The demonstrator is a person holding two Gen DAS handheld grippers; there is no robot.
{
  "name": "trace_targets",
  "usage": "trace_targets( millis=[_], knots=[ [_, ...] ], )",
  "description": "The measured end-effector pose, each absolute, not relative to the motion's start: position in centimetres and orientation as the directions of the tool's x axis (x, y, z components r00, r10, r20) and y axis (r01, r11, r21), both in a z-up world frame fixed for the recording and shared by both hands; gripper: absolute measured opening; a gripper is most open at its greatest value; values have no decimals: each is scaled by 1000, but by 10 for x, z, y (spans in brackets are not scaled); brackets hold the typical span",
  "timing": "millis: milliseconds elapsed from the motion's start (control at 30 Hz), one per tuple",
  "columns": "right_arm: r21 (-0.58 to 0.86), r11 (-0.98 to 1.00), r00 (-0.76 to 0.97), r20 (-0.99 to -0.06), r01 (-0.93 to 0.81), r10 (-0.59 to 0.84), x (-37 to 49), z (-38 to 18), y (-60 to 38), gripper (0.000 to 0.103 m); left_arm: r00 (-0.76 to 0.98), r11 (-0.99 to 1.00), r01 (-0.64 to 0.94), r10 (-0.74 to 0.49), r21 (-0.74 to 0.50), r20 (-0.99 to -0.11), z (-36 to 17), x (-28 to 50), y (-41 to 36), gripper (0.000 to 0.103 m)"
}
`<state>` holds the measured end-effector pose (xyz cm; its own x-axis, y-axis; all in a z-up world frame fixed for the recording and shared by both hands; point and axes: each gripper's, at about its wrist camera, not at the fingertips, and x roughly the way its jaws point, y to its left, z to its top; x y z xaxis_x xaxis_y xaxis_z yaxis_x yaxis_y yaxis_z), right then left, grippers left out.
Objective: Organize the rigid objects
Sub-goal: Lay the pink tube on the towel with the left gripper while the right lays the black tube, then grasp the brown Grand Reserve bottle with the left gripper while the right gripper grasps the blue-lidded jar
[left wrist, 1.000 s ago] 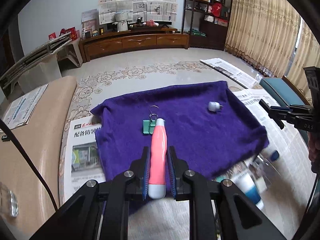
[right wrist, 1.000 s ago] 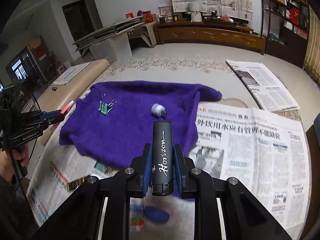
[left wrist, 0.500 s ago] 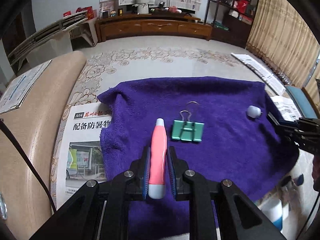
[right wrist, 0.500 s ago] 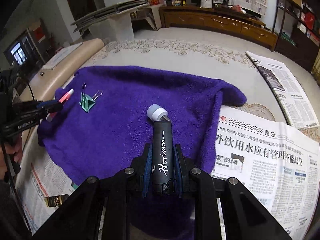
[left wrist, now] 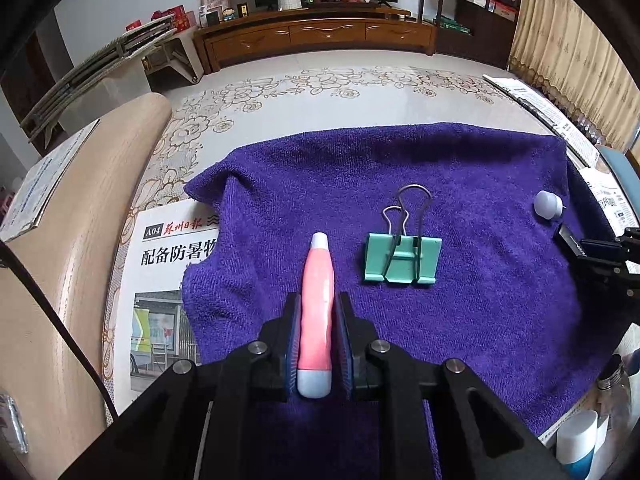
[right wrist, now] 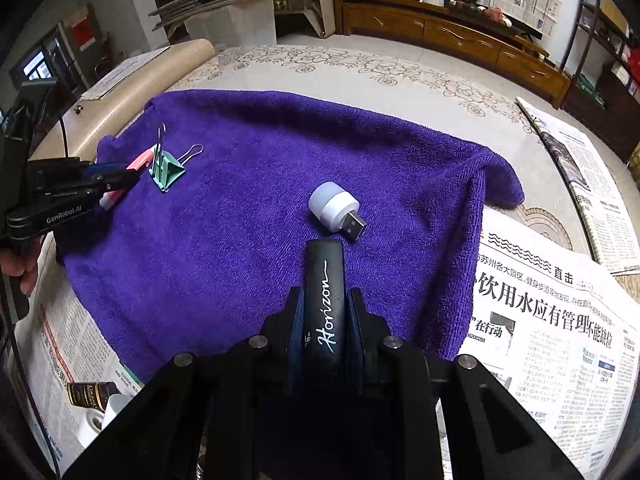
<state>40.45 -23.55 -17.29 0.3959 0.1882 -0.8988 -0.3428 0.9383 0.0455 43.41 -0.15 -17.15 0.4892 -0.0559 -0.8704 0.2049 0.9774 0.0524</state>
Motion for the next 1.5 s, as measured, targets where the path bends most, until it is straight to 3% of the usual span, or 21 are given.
trace_targets(
  millis=[167,233,300,400,467,500,533,567,600,633,800,1033,1367,1500],
  knots=[
    [31,931,397,-899,-364,185,400,-173,-235,24,475,980,196,-56,44,-878,-171,436,1,30],
    [44,930,389,-900,-366,195,400,-173,-234,32,463,978,210,-80,22,-883,-171,433,-2,44],
    [52,928,376,-905,-368,200,399,-173,-233,46,448,972,233,-110,-3,-887,-170,429,-9,68],
    [22,931,393,-903,-364,175,393,-167,-229,48,475,972,228,-64,52,-878,-162,417,-16,81],
    [42,936,402,-896,-350,191,386,-157,-232,50,498,973,216,-43,76,-866,-153,405,-16,84],
    [58,941,421,-884,-334,204,381,-148,-235,57,508,975,210,-46,72,-860,-147,398,-14,86],
    [69,944,443,-870,-322,215,374,-138,-238,70,525,978,198,-44,72,-850,-140,390,-12,89],
    [76,947,463,-858,-312,221,368,-131,-242,78,547,980,186,-44,70,-836,-131,381,-9,98],
    [83,950,487,-843,-301,228,359,-121,-245,92,571,982,181,-57,58,-819,-123,372,-6,103],
    [87,951,501,-834,-297,233,351,-114,-248,99,598,980,195,-93,32,-796,-114,357,-4,103],
    [146,961,516,-819,-236,251,303,-98,-269,103,564,942,330,-253,-66,-786,-104,305,-8,103],
    [169,978,518,-829,-125,210,240,-118,-293,103,468,869,495,-279,-13,-839,-146,257,-35,103],
    [219,972,532,-815,-89,232,222,-132,-312,103,467,831,554,-261,49,-845,-172,249,-49,102],
    [234,969,534,-810,-84,242,223,-133,-318,103,486,799,592,-253,103,-837,-172,243,-55,83]
  ],
)
